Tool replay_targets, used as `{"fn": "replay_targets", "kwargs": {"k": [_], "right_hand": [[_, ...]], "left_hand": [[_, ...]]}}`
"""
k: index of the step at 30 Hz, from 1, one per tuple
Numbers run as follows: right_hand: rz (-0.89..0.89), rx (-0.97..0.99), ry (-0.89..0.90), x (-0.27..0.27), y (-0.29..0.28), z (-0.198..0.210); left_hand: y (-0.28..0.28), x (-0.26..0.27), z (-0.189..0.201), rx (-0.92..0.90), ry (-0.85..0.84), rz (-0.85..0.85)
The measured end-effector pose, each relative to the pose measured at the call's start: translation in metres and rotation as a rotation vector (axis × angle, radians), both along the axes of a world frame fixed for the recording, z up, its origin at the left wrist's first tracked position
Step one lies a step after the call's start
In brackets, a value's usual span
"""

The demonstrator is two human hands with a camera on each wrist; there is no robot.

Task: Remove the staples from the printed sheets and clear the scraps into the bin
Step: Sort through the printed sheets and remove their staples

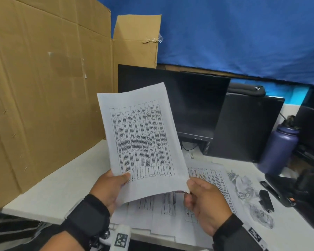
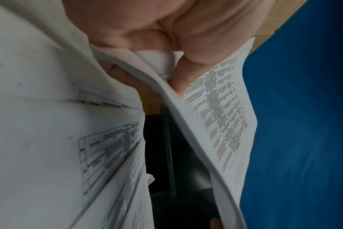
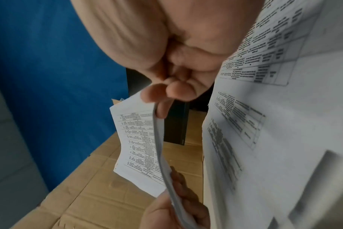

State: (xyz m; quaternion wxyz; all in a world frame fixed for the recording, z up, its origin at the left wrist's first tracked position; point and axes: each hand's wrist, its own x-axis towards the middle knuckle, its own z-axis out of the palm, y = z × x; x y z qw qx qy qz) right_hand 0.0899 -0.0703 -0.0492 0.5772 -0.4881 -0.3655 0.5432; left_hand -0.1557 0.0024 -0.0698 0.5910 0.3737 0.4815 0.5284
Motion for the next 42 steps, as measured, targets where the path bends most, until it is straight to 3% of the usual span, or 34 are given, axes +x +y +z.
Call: {"fn": "replay_targets", "kwargs": {"k": [3,7,14,21,28,42], "right_hand": [[0.033,0.025,-0.148,0.008,0.0,0.006],[-0.119,0.149,-0.473,0.017,0.003,0.023],[-0.022,0.15,-0.546,0.026,0.016,0.033],[0.045,0.1,-0.447,0.027,0.009,0.008],[0.023,0.024,-0.174,0.037,0.01,0.004],[-0.093,0.028,-0.232,0.041,0.012,-0.004]], "left_hand": [[0.0,-0.005,0.004,0.011,0.011,0.001],[-0.005,-0.002,0.01,0.08,0.038,0.057],[-0.017,0.012,0.026,0.212,0.089,0.125],[-0.017,0.01,0.025,0.198,0.057,0.137],[-0.015,0.01,0.02,0.173,0.08,0.128],[-0.015,0.013,0.017,0.15,0.102,0.145]]}}
